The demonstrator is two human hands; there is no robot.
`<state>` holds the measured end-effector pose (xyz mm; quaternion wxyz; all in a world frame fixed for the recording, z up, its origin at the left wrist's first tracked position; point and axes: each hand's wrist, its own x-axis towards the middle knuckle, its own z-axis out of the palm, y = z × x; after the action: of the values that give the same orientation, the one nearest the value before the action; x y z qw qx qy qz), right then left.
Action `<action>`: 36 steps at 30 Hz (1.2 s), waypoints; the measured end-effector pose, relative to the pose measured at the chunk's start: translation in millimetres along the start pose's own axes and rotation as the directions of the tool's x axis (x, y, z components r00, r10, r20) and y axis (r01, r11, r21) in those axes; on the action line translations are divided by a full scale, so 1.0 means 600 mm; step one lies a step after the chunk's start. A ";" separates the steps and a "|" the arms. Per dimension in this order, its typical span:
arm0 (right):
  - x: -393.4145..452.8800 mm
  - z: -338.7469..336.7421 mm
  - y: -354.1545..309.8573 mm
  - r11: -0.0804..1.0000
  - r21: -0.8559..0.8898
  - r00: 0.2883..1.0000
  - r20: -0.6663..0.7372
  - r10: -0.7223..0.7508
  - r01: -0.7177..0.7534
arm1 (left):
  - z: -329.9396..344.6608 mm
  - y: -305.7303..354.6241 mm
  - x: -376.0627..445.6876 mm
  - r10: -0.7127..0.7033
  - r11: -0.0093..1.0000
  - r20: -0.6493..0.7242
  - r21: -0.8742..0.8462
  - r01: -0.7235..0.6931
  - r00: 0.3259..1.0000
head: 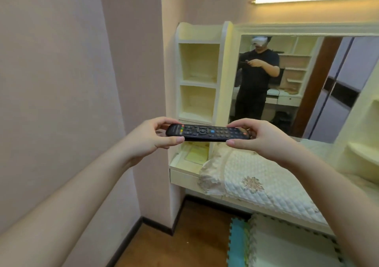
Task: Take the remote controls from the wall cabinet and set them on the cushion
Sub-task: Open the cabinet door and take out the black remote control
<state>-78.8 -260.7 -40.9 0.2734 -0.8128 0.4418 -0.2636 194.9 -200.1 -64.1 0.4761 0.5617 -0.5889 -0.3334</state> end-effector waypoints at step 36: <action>0.223 0.055 0.249 0.913 0.178 0.909 -0.137 0.393 -0.367 | 0.106 -0.216 0.411 -0.026 0.995 0.366 -0.081 0.060 0.930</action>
<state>-79.4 -438.1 -140.5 0.3407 -0.6629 0.5926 -0.3055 200.9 -469.3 -159.2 0.3762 0.4804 -0.6387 -0.4687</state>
